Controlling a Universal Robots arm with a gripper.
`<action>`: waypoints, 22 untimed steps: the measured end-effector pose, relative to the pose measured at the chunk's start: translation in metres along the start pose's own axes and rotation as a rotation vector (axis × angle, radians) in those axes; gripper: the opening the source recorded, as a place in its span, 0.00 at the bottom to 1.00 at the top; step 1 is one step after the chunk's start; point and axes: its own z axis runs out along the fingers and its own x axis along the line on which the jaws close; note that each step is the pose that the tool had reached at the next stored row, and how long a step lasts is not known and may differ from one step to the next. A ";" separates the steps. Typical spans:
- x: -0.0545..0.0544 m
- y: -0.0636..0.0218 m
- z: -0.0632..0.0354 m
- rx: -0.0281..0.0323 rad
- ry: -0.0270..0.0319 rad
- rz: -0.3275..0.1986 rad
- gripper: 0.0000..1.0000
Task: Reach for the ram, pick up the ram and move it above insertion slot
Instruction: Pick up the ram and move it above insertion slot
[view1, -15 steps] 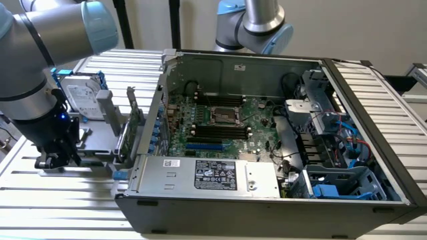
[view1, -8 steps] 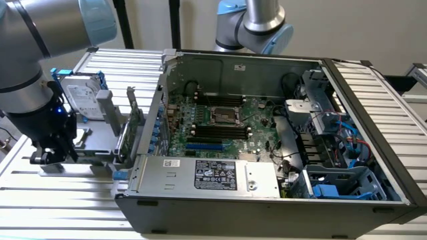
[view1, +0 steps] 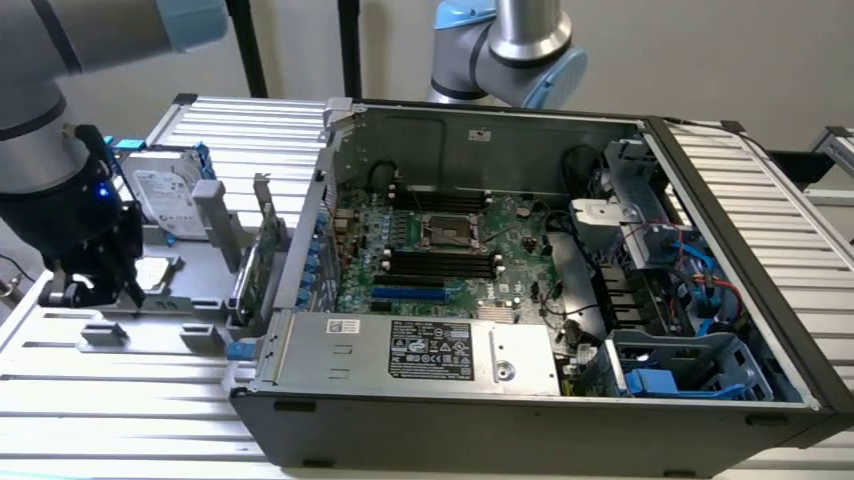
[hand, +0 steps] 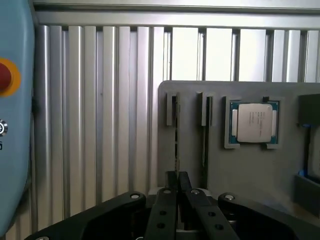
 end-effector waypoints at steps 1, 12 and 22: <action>0.000 -0.0013 -0.0044 -0.0008 0.0001 0.000 0.13; 0.000 -0.0340 -0.0557 -0.0040 -0.0025 -0.005 0.13; 0.000 -0.0697 -0.1022 -0.0059 -0.0067 -0.011 0.13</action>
